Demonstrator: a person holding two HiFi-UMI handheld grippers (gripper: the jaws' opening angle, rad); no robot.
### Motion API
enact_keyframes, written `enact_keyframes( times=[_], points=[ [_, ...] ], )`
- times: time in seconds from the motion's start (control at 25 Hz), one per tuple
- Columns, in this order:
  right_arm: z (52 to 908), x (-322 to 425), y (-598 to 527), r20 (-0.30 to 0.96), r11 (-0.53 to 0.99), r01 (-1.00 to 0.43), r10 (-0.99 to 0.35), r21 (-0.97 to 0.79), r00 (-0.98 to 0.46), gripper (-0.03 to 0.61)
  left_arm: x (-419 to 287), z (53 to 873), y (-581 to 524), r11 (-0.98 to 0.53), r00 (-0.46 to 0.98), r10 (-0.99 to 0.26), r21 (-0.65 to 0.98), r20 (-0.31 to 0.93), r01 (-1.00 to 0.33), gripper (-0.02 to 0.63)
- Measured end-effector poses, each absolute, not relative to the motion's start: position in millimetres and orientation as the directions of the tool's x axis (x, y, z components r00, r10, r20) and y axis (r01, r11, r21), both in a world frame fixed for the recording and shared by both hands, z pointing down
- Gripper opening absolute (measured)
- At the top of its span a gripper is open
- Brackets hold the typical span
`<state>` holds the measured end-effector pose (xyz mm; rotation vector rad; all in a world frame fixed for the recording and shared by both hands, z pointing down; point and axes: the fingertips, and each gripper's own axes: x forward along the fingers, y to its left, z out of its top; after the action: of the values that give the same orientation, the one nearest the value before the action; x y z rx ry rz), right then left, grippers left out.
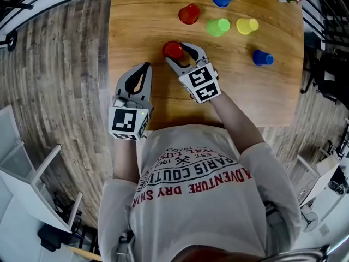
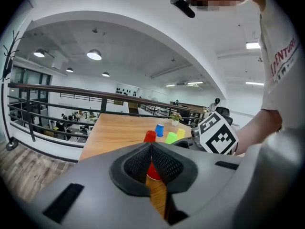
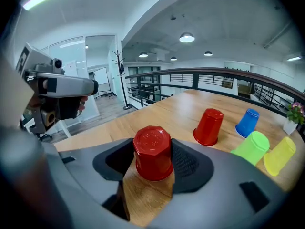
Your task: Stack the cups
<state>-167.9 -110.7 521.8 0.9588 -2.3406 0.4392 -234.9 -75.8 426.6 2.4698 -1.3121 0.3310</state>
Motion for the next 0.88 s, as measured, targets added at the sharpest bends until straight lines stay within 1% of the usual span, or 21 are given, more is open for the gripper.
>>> enact_keyframes(
  times=[0.2,0.48,0.68,0.88],
  points=[
    [517,-120,-114,0.611,0.614,-0.787,-0.599,-0.064,-0.517,0.255,-205,423,-84,-0.588,0.603,-0.716,0.161,0.351,-0.792,0.017],
    [524,-58,-106,0.635,0.511,-0.858,-0.644,-0.058,-0.426,0.255,-155,429,-86,-0.671,0.68,-0.638,0.174,0.36,-0.721,0.017],
    [533,-38,-95,0.649,0.473,-0.878,-0.646,-0.074,-0.402,0.256,-132,436,-83,-0.705,0.708,-0.596,0.175,0.378,-0.687,0.017],
    [537,-35,-89,0.647,0.474,-0.876,-0.64,-0.091,-0.414,0.256,-124,439,-81,-0.702,0.703,-0.589,0.177,0.399,-0.689,0.017]
  ],
)
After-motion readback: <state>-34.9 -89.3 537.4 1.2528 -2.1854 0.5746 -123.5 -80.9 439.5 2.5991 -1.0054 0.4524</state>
